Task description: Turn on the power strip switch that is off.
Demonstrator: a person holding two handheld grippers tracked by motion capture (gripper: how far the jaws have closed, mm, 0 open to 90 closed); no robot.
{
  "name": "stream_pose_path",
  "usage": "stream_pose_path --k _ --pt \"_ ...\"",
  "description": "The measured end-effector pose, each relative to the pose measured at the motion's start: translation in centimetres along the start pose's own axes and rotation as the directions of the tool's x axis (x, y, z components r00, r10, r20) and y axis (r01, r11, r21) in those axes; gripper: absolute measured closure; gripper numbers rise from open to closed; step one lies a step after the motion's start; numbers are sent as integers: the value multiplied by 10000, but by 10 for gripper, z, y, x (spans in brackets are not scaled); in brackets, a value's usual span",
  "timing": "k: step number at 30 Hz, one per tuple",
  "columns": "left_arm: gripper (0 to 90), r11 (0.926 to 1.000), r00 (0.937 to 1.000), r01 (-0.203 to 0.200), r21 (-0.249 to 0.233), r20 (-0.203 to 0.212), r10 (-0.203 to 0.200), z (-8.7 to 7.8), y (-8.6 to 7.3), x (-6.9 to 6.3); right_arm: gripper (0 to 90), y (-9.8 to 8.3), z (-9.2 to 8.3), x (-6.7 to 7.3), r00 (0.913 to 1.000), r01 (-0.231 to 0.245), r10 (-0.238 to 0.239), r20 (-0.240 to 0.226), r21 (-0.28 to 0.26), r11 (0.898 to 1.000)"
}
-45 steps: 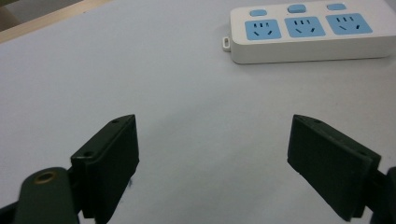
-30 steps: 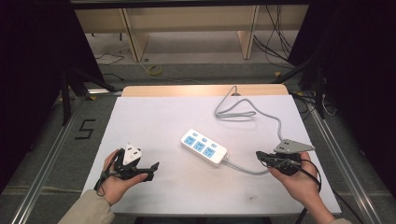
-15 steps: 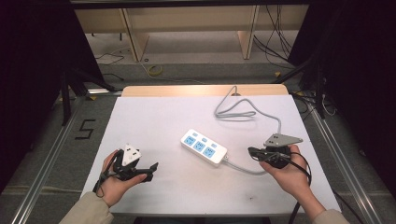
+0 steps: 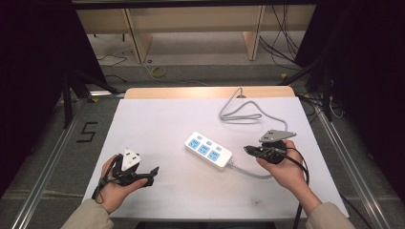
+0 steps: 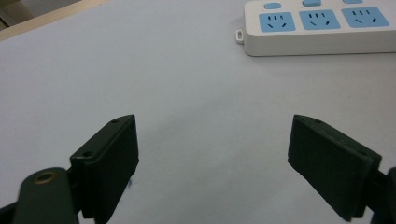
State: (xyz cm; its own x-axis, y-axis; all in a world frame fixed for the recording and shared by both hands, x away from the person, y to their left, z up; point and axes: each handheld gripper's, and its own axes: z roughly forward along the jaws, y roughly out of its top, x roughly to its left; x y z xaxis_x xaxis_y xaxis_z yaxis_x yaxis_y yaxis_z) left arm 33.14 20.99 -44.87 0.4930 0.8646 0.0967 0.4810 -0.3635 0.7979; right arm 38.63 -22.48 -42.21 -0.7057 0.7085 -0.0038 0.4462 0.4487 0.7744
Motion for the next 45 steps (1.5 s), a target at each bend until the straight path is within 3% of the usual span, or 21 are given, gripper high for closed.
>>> stream_pose_path --k 9,45 --pt "161 10000 10000 7 14 -10 -7 0 -1 1 900 12 17 3 9998 170 -168 -147 127 9998" --pt "160 9998 9999 -99 166 40 99 1 -2 -1 900 30 34 2 9997 233 -230 -122 253 9994"
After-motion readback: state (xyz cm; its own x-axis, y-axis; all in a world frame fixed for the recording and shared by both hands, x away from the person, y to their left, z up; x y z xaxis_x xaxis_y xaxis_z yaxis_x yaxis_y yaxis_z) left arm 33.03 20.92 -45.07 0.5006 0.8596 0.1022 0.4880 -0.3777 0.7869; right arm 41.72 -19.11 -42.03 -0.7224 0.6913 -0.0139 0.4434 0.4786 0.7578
